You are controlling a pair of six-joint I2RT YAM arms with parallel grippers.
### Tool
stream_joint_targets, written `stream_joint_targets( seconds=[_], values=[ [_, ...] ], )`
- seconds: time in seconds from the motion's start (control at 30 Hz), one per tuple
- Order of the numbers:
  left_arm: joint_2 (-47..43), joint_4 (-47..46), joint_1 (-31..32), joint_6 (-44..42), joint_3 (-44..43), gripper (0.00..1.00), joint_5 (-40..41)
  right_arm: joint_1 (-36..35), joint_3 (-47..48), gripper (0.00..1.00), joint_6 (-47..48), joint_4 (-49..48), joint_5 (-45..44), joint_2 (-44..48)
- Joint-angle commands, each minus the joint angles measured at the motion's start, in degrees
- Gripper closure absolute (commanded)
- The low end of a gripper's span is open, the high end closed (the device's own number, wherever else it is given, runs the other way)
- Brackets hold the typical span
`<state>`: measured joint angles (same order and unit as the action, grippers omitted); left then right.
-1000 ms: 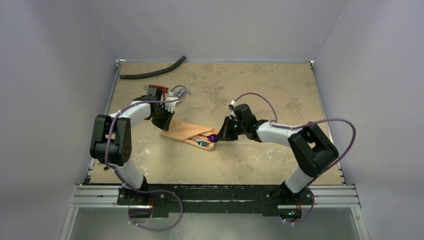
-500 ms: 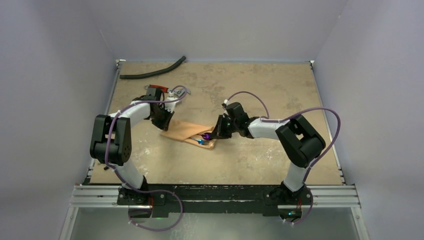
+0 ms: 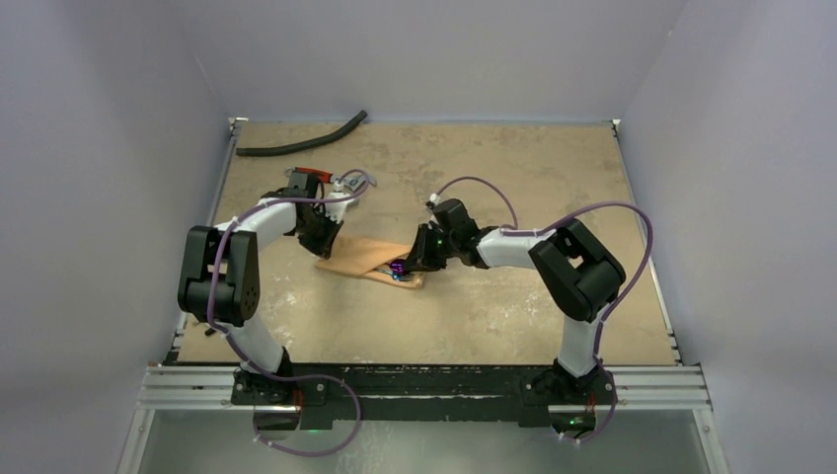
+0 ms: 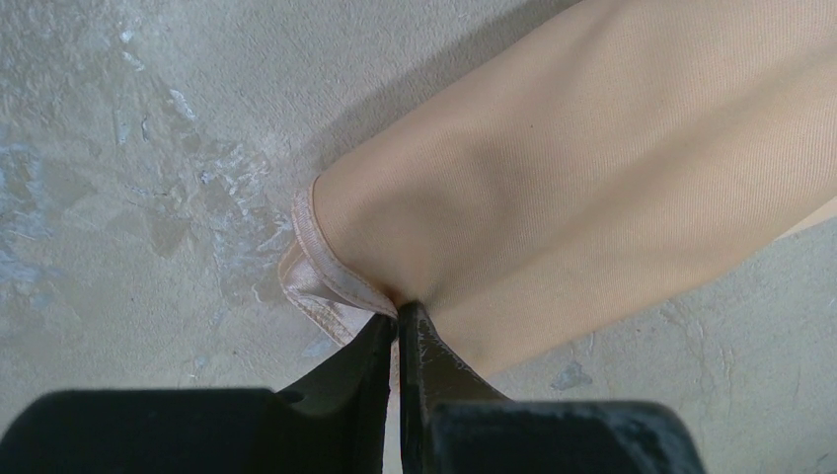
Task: Fold the napkin into a case and place the utensils inside
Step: Insert the spoon into the folded napkin, then reset both arms
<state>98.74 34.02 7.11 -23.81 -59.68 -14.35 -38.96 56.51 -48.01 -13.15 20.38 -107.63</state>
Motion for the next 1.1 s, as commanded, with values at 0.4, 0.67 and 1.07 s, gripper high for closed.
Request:
stream_joint_targets(
  seconds=[0.4,0.67,1.07],
  values=[
    [-0.6,5.92,-3.19,-0.54,-7.42,0.33,-1.67,3.43,2.32,0.32,7.7,12.87,-4.3,12.23],
    [-4.02,10.4,-9.29,-0.29,-14.99,0.28,-6.41,11.22,-0.5,0.32,11.9,19.66,-8.77,27.74],
    [-12.96,-32.32,-11.12,15.0,10.2,0.03,-11.12,13.77,-40.61,0.02,44.7,-38.54,-70.32,46.73]
  ],
)
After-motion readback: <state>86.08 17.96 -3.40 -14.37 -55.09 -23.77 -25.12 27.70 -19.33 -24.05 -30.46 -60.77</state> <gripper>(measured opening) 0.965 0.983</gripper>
